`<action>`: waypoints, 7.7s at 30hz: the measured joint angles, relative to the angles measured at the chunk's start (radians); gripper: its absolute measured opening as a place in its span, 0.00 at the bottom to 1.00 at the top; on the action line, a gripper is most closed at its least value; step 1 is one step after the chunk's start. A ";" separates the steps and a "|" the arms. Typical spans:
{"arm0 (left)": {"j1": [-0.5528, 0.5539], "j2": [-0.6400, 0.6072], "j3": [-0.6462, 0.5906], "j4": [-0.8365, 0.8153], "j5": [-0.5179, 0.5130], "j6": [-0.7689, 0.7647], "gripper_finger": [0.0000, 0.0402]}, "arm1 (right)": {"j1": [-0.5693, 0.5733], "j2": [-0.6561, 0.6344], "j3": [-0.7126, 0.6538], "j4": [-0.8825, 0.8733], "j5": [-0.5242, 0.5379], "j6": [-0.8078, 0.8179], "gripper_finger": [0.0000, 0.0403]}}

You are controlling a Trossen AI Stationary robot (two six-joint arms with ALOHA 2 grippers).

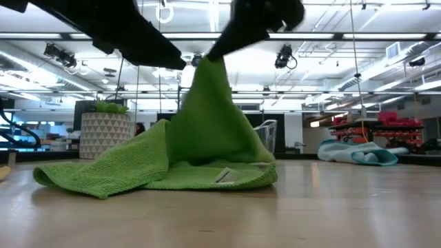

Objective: Fold microfiber towels
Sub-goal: Fold the green microfiber cloth

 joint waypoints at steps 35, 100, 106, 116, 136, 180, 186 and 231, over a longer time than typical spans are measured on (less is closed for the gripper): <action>0.033 -0.004 0.230 -0.121 -0.106 0.244 0.03 | 0.116 -0.290 -0.178 -0.272 0.061 0.363 0.52; -0.269 -0.161 0.340 -0.340 -0.623 0.342 0.01 | 0.265 -0.394 -0.150 -0.229 0.273 0.564 0.01; -0.364 -0.160 0.386 -0.314 -0.780 0.420 0.02 | 0.293 -0.324 0.018 -0.395 0.304 0.617 0.01; -0.211 -0.209 0.398 -0.892 -0.914 -0.006 0.01 | 0.147 -0.318 -0.056 -0.544 0.371 0.777 0.00; 0.036 -0.187 0.087 -1.455 -0.853 -0.906 0.01 | -0.240 -0.319 -0.379 0.003 0.152 0.507 0.00; -0.077 -0.097 -0.050 -0.265 0.015 -0.128 0.22 | 0.067 -0.024 -0.325 0.168 -0.151 0.418 0.47; -0.049 0.143 -0.006 -0.049 0.014 -0.052 0.49 | 0.085 -0.204 -0.324 -0.027 -0.061 0.505 0.45; -0.214 0.420 0.426 -0.517 0.176 -0.102 0.03 | 0.022 -0.328 -0.373 -0.418 -0.031 0.782 0.44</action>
